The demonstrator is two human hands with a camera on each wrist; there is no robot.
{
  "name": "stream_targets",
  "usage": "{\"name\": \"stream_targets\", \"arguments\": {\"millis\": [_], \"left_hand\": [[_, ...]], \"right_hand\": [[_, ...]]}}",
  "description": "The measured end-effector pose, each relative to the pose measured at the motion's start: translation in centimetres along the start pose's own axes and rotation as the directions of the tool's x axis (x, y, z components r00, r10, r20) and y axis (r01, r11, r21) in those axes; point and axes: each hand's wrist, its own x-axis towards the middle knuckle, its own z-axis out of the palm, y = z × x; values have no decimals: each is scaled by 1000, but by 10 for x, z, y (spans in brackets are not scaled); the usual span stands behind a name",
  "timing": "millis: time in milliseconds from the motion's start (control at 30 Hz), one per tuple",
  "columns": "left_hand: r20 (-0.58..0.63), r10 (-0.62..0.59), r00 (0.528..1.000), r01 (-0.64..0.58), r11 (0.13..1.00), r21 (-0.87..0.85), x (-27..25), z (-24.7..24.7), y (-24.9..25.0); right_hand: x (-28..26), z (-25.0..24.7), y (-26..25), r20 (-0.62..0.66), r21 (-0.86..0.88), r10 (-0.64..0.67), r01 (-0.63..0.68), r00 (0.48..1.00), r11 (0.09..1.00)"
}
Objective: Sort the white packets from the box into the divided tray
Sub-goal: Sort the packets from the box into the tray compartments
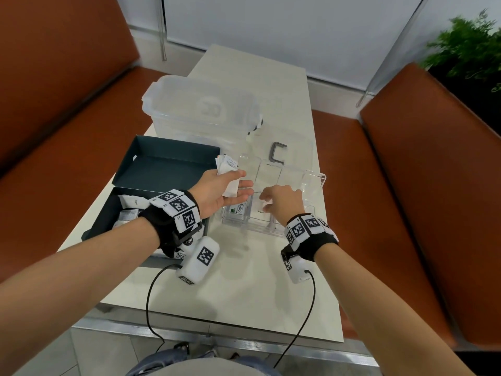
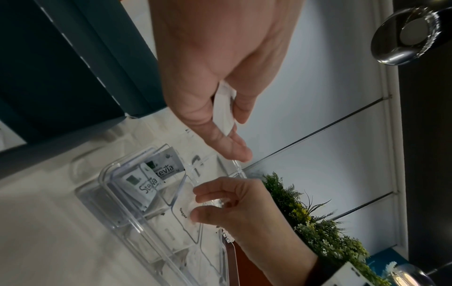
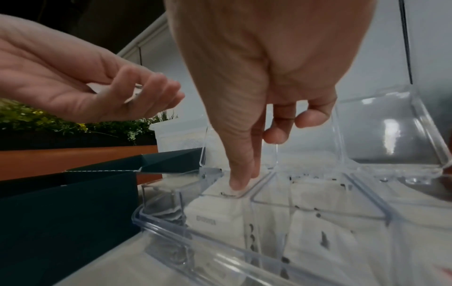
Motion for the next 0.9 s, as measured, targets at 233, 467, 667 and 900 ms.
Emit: {"name": "stream_targets", "arguments": {"millis": [233,467,667,900], "left_hand": [[9,-7,1000,7,1000,0,-3,4,-3],[12,-13,1000,13,1000,-20,-5,4,-4],[64,-58,996,61,997,-55,-6,3,-2],[144,-85,986,96,993,-72,-7,1,-4]], "right_hand": [[-5,2,-7,82,-141,-10,21,997,990],[-3,5,-13,111,-166,17,2,994,986],[-6,-11,-13,32,-74,-13,15,999,997],[-19,-53,-24,-209,562,30,95,977,822]]}}
